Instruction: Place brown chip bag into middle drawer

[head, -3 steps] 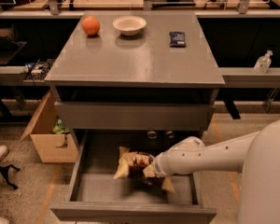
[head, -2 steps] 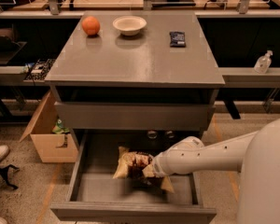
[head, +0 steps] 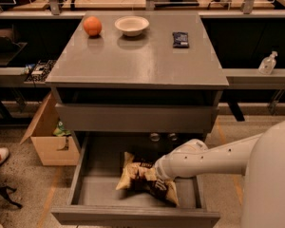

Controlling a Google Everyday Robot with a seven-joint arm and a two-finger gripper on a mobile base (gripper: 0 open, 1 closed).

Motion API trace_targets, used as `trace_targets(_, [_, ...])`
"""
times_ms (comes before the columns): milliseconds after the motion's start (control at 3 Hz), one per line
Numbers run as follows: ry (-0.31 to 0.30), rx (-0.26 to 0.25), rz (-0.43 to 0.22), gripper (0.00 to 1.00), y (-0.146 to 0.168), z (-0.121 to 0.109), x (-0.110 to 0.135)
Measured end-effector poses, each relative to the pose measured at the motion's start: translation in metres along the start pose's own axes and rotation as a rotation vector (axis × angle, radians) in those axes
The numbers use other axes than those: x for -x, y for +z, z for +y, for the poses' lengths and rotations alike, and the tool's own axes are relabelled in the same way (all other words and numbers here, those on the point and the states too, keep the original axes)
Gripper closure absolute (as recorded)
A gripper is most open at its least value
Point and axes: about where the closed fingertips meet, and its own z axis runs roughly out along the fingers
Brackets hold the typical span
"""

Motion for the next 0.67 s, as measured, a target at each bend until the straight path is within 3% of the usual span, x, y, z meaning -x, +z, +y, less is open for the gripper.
trace_targets(333, [-0.001,0.001,0.001,0.00,0.0008,0.0007,-0.0004])
trace_targets(667, [-0.001,0.001,0.001,0.00,0.0008,0.0007,-0.0004])
